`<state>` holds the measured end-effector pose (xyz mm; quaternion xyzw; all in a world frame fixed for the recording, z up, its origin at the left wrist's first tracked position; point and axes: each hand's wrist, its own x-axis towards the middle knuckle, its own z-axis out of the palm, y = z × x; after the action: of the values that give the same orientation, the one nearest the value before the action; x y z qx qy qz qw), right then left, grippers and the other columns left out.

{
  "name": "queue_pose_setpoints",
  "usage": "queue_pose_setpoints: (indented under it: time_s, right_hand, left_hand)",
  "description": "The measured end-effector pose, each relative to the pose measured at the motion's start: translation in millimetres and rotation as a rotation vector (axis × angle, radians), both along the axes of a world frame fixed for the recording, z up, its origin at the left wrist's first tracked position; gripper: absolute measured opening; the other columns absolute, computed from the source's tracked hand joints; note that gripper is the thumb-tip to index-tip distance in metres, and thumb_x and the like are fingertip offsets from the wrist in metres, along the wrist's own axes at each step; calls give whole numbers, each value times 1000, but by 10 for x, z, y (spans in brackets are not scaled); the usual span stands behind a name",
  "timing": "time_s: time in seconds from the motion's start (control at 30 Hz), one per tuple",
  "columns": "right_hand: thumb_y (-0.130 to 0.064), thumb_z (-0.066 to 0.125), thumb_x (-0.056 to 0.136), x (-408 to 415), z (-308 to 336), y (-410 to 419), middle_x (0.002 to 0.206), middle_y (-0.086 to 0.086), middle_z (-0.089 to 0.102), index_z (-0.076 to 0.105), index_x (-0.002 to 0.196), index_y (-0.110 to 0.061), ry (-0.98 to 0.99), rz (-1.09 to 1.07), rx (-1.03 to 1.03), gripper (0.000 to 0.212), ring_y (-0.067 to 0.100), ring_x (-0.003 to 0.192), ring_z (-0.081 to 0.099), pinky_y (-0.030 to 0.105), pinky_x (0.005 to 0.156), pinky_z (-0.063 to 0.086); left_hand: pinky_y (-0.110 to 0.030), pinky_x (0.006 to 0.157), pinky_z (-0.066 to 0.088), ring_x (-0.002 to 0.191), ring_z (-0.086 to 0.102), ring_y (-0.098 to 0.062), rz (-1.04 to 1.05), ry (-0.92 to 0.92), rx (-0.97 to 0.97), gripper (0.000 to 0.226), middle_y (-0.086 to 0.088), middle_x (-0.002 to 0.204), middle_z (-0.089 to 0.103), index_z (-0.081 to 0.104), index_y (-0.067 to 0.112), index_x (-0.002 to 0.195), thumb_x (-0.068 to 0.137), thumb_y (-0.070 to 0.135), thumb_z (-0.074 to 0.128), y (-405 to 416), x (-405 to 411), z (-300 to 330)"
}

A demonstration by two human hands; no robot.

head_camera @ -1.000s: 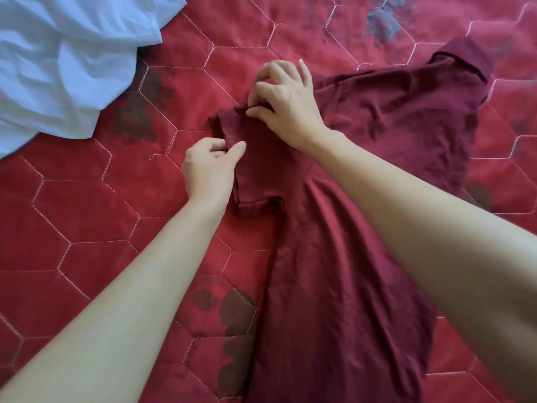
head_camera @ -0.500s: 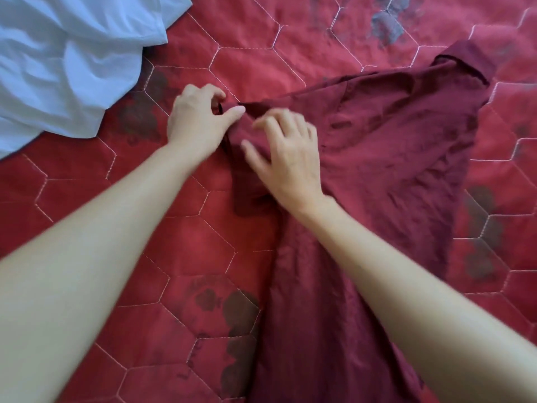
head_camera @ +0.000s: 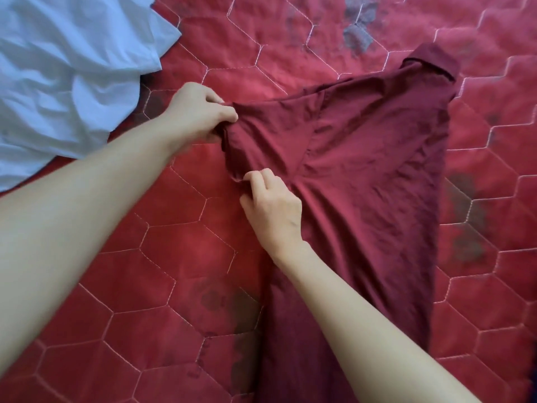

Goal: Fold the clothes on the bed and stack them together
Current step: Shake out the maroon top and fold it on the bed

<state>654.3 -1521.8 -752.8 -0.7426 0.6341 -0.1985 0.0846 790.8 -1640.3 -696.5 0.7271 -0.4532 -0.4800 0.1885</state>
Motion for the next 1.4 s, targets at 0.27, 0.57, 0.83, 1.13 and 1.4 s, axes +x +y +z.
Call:
queue_pose_setpoints:
  time_s: [0.27,0.57,0.83,1.13,1.4]
  right_hand:
    - [-24,52,93,-832,392,256,111,-13,63,51,123,-22,-920,-825,390,30,3,101,58,23,91,42]
    - [-25,56,94,-1687,204,-101,130,3,53,55,128,-12,-383,-546,281,37,19,124,46,25,105,31]
    - [-70,48,85,-1223,-32,-1433,116,0,63,61,107,-20,113,-82,384,56,22,115,52,37,95,33]
    - [6,55,77,-886,-54,-1824,102,-4,68,70,112,-14,-405,38,494,43,-3,81,57,21,91,47]
    - [-26,46,98,-1029,-131,-1151,138,8,54,58,133,-16,-42,310,-91,39,26,131,46,42,110,32]
  left_hand:
    - [-29,98,47,109,63,-15,-83,342,-192,26,3,110,70,59,23,112,96,41,51,150,-1085,365]
    - [-45,121,7,150,4,-25,-818,-657,-369,68,-12,162,8,15,6,153,100,41,38,1590,-1456,-714]
    - [-51,117,21,145,25,-30,-805,-696,-497,61,-16,155,29,37,7,146,93,37,36,1646,-1430,-899]
    - [-52,117,20,146,23,-29,-720,-653,-609,60,-15,156,27,36,14,149,93,34,46,1698,-1439,-1064]
    - [-52,119,15,146,23,-30,-706,-641,-649,57,-15,156,28,38,20,148,93,33,47,1708,-1422,-1104]
